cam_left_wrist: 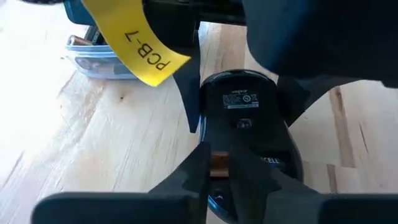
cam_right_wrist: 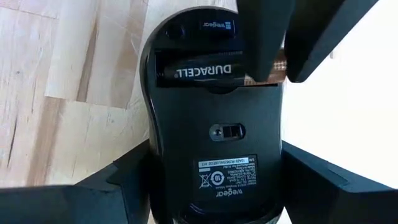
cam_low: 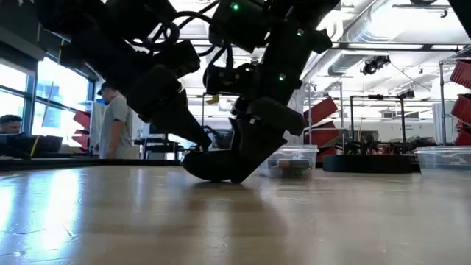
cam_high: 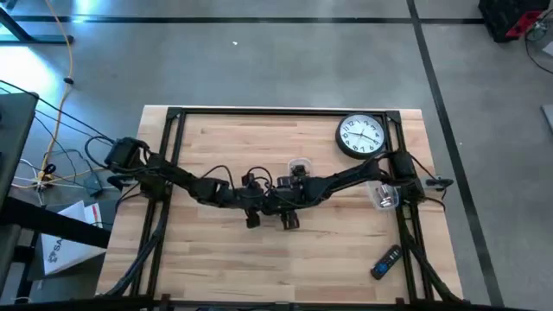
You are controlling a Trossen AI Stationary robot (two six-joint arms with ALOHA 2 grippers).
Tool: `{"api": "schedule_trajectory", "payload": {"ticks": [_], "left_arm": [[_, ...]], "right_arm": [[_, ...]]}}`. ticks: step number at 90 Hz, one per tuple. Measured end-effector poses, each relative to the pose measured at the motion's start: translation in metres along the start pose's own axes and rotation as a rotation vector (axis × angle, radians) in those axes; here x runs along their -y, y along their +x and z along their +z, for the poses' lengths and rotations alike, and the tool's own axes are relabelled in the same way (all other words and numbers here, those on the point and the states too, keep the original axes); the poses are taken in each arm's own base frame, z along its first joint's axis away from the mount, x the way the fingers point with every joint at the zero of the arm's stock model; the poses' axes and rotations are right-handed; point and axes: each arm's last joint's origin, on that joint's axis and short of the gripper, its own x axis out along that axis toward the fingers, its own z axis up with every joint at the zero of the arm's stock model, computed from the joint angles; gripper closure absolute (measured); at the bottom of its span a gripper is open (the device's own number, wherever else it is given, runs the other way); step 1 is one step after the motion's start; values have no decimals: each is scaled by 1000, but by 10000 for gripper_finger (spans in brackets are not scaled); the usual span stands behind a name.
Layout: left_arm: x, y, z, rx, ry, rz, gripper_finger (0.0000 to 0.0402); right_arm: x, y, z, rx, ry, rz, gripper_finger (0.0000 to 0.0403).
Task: Insert battery
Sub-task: Insert the brown battery into the mouse's battery compartment
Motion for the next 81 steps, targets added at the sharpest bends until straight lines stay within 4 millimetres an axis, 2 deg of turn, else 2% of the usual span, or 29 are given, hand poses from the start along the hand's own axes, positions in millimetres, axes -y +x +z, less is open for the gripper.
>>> {"api": "schedule_trajectory", "payload": {"ticks": [41,81], "left_arm": [[0,0,-2,-19,4,2,383],[-2,2,-5,-55,-65,-44,384]], "right_arm": [[0,0,0,3,-11,0,155],[0,0,1,9,-36,-3,155]]}}
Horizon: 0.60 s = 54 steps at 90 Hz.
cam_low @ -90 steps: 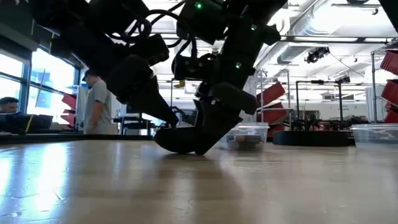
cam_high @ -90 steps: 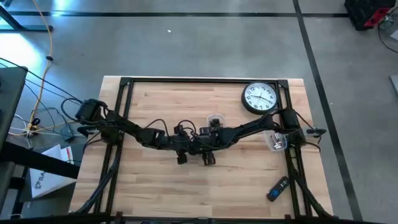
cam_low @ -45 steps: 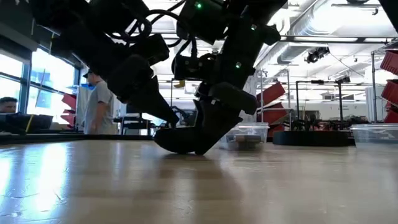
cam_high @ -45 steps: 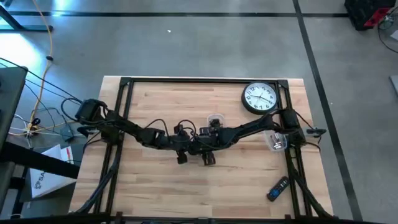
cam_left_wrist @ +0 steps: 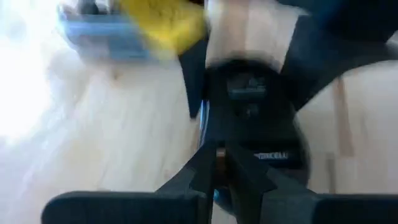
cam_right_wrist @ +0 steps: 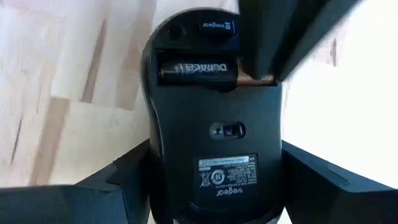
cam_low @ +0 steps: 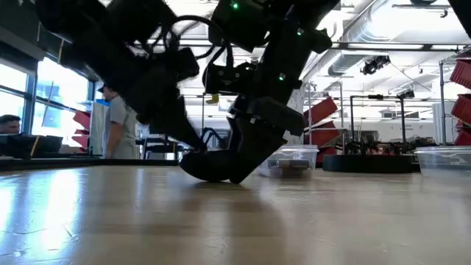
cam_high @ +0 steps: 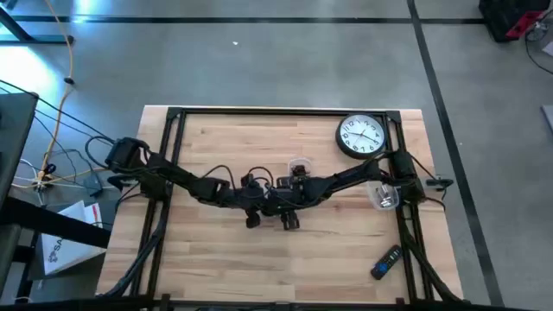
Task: Insert battery
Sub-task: Insert the brown battery into the mouse's battery compartment
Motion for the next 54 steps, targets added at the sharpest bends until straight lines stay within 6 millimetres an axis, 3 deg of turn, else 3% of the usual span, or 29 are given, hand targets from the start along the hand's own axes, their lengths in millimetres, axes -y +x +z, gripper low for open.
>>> {"api": "schedule_trajectory", "payload": {"ticks": [54], "left_arm": [[-2,-5,4,24,42,48,383]], "right_arm": [[1,0,0,-2,0,-8,155]]}}
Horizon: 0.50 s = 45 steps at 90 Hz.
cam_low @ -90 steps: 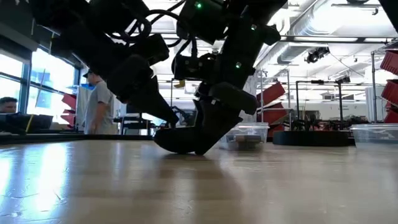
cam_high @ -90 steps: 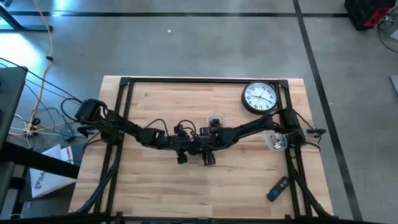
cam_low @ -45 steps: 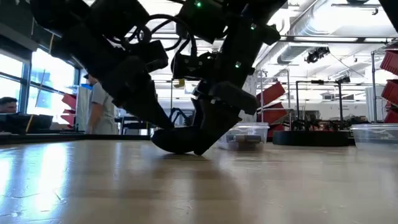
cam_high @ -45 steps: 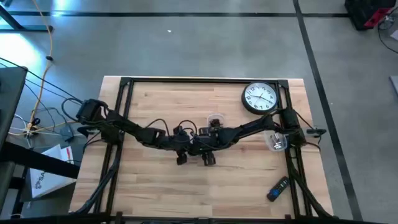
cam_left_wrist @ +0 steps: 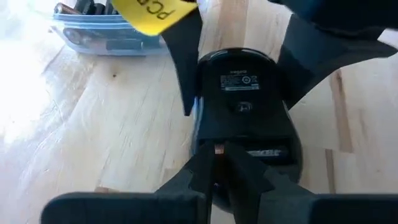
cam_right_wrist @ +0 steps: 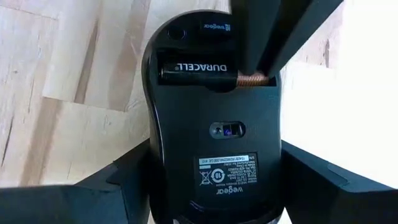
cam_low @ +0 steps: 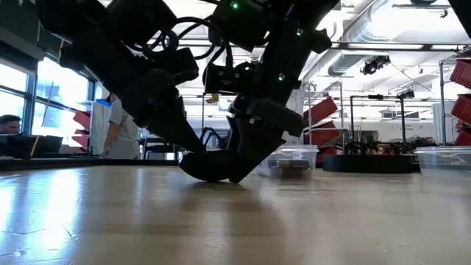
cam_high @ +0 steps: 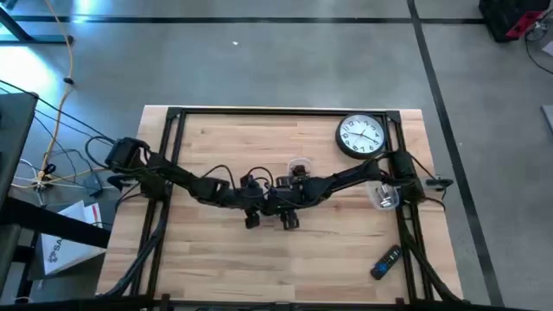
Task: Insert battery
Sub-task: Insert the brown battery into the mouse's battery compartment
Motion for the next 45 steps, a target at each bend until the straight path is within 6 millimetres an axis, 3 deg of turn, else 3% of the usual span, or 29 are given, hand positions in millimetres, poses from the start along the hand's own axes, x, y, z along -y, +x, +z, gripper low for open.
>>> {"api": "schedule_trajectory", "payload": {"ticks": [30,45], "left_arm": [[1,-36,12,53,58,126,353],[23,-56,13,101,233,68,307]], "right_arm": [[0,0,0,2,33,7,155],[0,0,0,2,70,46,155]]}}
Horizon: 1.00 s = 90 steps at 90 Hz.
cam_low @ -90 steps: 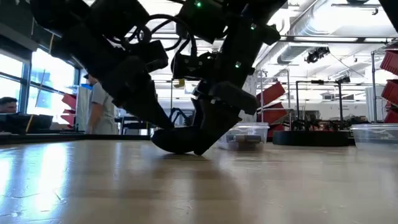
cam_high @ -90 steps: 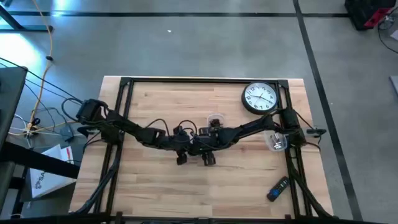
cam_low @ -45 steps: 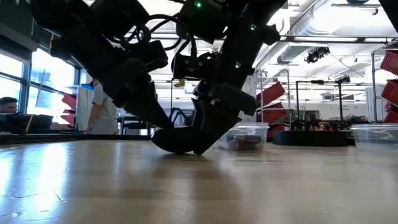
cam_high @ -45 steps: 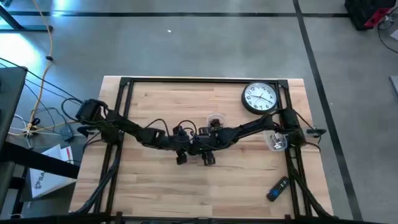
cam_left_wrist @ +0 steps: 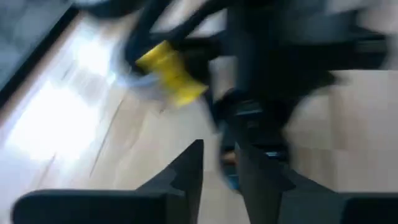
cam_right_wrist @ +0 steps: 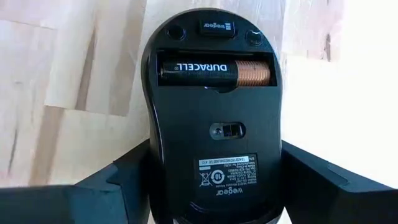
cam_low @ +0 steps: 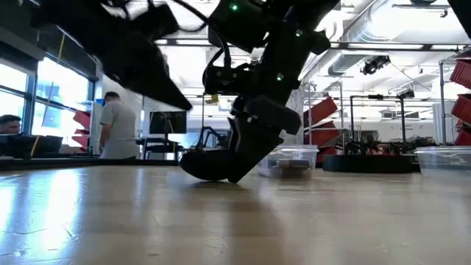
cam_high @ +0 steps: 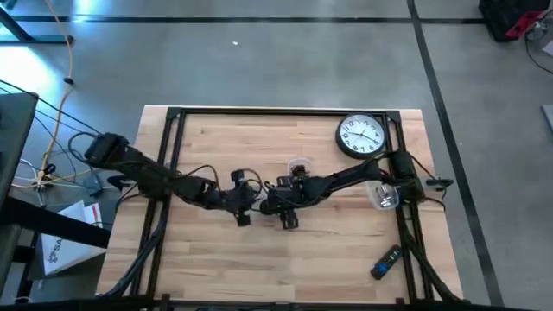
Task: Insert battery
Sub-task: Insert the brown battery into the mouse's battery compartment
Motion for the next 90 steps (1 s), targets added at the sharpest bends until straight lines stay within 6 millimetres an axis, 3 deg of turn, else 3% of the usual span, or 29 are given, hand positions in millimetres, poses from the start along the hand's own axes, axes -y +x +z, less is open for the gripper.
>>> {"api": "schedule_trajectory", "payload": {"ticks": [19,44,66,90], "left_arm": [[26,1,-18,-81,247,-6,248],[38,16,-26,-69,382,71,187],[39,18,-25,-53,455,101,176],[37,18,-26,-70,505,165,176]], "right_arm": [[9,1,-1,4,116,124,155],[13,-10,15,36,131,219,155],[20,-19,29,88,166,239,155],[25,-19,30,101,207,274,155]]}}
